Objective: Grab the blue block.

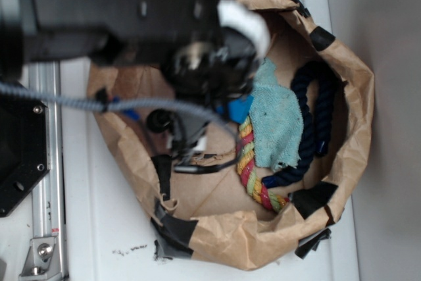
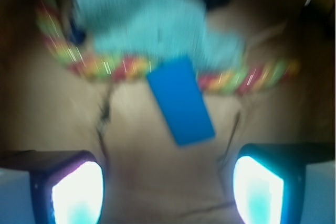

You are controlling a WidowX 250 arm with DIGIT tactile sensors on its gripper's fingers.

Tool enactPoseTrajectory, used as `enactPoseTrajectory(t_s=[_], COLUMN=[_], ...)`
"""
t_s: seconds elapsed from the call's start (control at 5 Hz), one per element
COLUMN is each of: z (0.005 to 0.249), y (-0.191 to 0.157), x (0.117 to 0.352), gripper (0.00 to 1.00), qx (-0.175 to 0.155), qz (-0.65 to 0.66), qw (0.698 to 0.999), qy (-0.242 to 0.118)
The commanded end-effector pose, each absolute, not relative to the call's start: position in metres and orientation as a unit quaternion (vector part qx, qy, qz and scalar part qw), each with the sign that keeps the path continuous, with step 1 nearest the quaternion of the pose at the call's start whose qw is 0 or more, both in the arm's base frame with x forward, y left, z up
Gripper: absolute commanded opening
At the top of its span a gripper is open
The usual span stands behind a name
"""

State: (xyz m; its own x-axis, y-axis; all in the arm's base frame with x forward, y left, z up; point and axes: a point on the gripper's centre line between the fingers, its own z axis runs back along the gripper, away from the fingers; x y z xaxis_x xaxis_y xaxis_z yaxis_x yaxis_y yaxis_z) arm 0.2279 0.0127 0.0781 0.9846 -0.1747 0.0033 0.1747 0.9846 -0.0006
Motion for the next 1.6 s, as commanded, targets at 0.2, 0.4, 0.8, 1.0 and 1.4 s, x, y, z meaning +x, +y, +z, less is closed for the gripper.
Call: enactPoseTrajectory(t_s=[0.2,0.4,0.8,1.0,1.4], z=[0.063,0.046,0.012,0.015,0.035], y=[0.018,0.013,-0.014,-0.016,-0.005], x=[0.227,0.224,0.257,0.267,0.273], gripper=[1.00,1.00,1.00,1.00,1.00], qx=[0.033,0.038,0.004,0.014,0.006], qz=[-0.100,-0.116,-0.176,-0.185,-0.163], qw=[0.994,0.991,0.980,0.978,0.980], qy=[-0.010,-0.049,-0.095,-0.095,-0.112])
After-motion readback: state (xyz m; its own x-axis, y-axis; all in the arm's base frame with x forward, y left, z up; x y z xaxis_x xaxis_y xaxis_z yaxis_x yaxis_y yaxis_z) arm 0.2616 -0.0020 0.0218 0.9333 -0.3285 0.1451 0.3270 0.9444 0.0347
